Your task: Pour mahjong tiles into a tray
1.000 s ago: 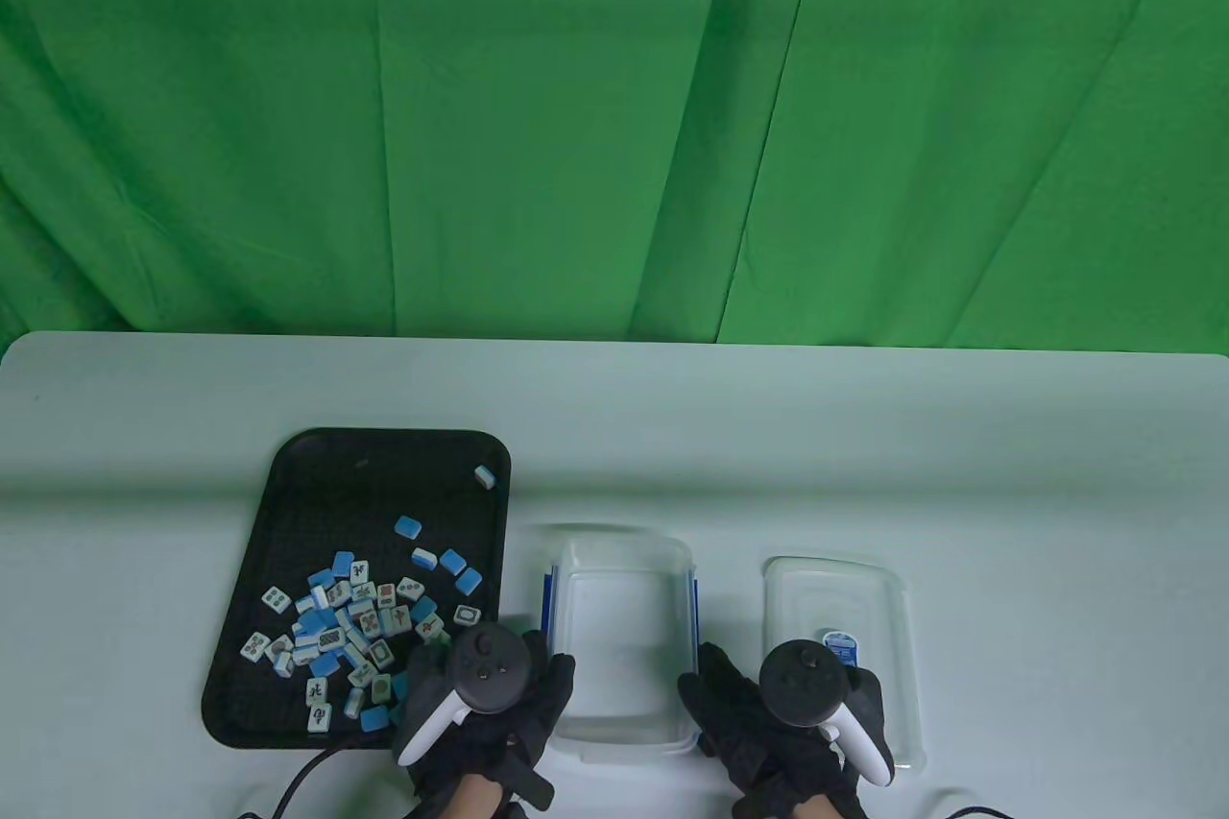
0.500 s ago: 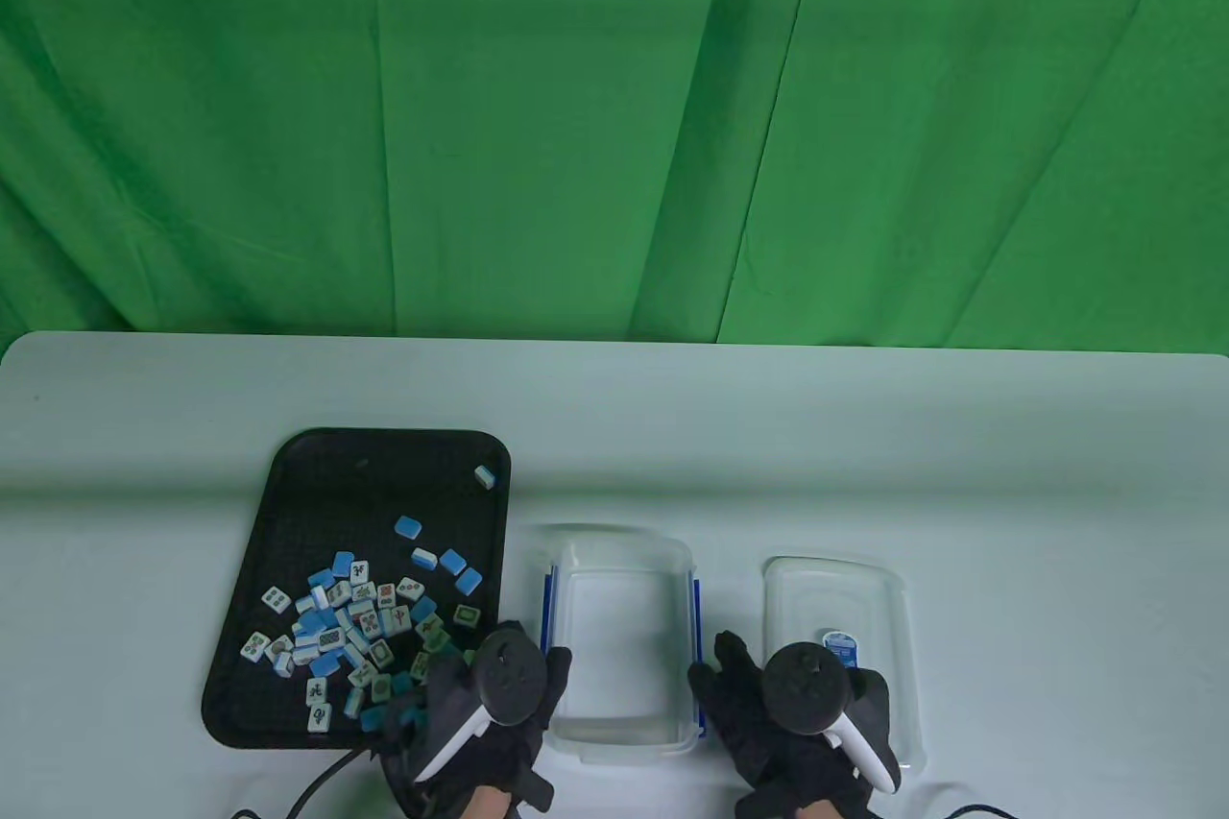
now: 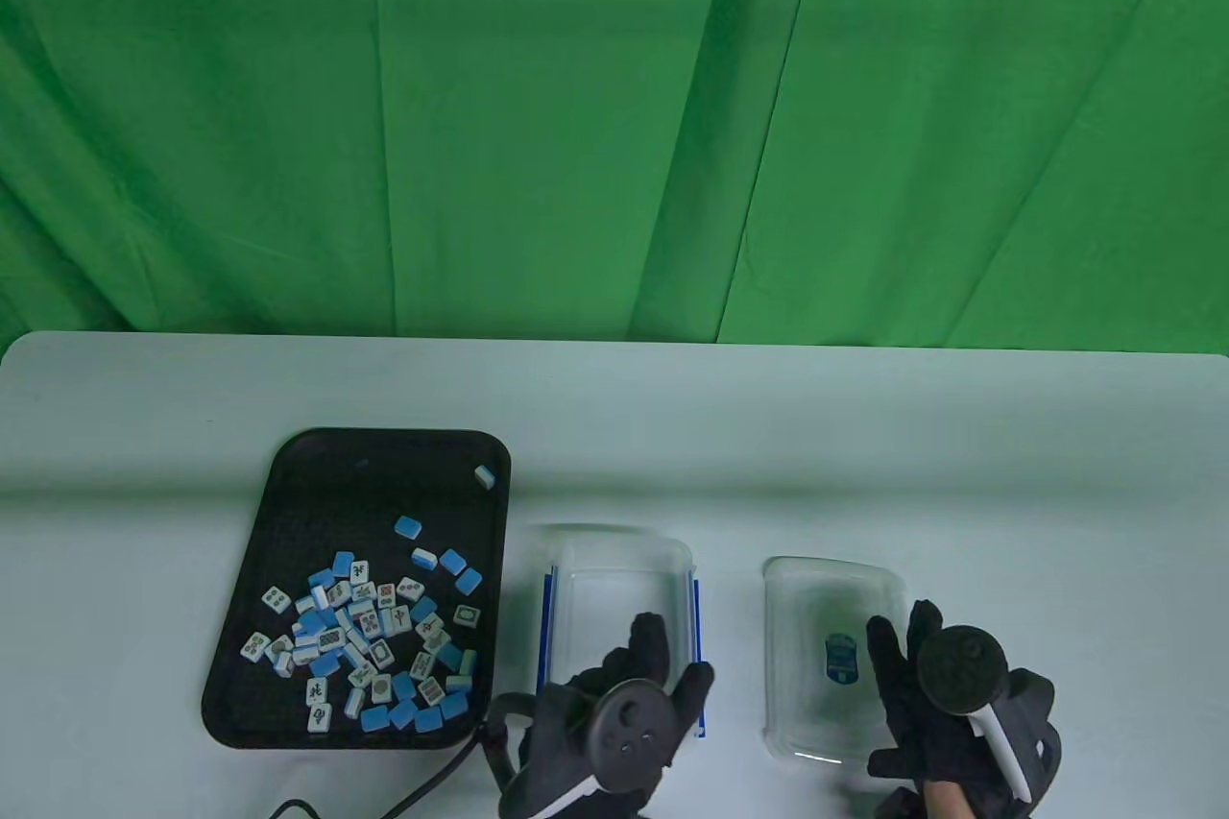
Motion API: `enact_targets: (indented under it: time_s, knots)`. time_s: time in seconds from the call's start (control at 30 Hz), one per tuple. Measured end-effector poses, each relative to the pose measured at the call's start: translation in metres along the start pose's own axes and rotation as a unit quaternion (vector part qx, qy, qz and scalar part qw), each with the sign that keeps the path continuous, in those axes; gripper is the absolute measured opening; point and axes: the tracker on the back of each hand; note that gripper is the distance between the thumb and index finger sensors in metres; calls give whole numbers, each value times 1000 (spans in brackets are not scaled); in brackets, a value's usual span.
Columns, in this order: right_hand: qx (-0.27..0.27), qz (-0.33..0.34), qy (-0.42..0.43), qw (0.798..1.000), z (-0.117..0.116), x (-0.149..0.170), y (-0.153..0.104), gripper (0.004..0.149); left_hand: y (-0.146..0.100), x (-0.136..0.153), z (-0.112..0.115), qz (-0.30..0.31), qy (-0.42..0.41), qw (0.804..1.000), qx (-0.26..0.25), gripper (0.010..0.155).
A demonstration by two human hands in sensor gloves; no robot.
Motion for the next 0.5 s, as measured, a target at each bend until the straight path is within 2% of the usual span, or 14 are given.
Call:
enact_targets:
  time_s: [0.07,0.13,0.17,0.23,0.43,0.5]
  knots:
    - [-11,-14,-9,1000,-2,3,4,78,12,-16,3,17,-35,999,27,74]
    - [-19,-25,-16,999,-4,6,6,78,25,-27,10,28,-86,992,85,75]
    - [-23,-30,-20,999,-5,6,8,79,34,-33,16,33,-108,984,135,75]
    - [-35,-40,-29,998,-7,8,10,79,47,-41,26,32,-150,970,188,78]
    - [-55,-59,-21,997,-9,15,15,81,74,-55,60,14,-312,912,268,87]
    - [-57,-62,-22,996,-9,16,16,82,78,-57,68,1,-330,903,275,88]
Point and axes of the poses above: the tracker on the back of each hand, its own x axis roughly to the little-finger side, its own y axis roughly from the wrist to the fingertips, z = x × y, and after that the axes turned 5 degrees about y, right-handed
